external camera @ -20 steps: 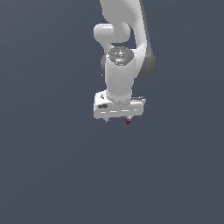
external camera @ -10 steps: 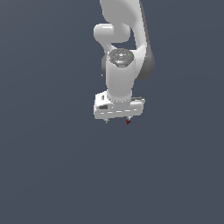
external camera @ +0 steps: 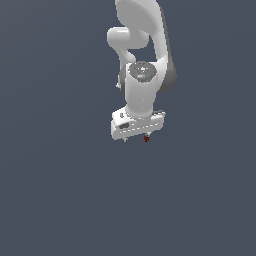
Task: Pick up the object and move it to a goal position.
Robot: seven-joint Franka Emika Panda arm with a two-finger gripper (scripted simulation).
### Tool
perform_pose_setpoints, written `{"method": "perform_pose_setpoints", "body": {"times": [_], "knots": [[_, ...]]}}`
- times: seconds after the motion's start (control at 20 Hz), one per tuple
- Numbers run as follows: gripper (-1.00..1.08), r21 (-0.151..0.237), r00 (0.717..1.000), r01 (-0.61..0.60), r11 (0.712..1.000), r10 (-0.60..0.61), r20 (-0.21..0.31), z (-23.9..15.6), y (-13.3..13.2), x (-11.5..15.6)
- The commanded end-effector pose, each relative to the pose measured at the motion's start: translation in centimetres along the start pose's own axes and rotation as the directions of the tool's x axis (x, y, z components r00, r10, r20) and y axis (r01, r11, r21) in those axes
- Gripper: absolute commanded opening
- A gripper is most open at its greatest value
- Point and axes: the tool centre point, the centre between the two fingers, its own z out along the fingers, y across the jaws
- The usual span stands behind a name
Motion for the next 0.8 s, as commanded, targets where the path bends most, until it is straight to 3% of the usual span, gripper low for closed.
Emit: {"method": "perform_pose_setpoints", "body": {"times": [0.0, 0.35, 0.55, 0.75], "knots": [[1.0, -0.003, 0.998, 0.064, 0.998, -0.064, 0.002, 0.7, -0.5, -0.4], [1.0, -0.008, 0.957, 0.289, 0.957, -0.289, 0.007, 3.2, -2.4, -1.8], [1.0, -0.008, 0.909, 0.417, 0.909, -0.417, 0.01, 4.6, -3.6, -2.7], [1.0, -0.007, 0.842, 0.539, 0.842, -0.539, 0.011, 6.0, -4.8, -3.7]]}}
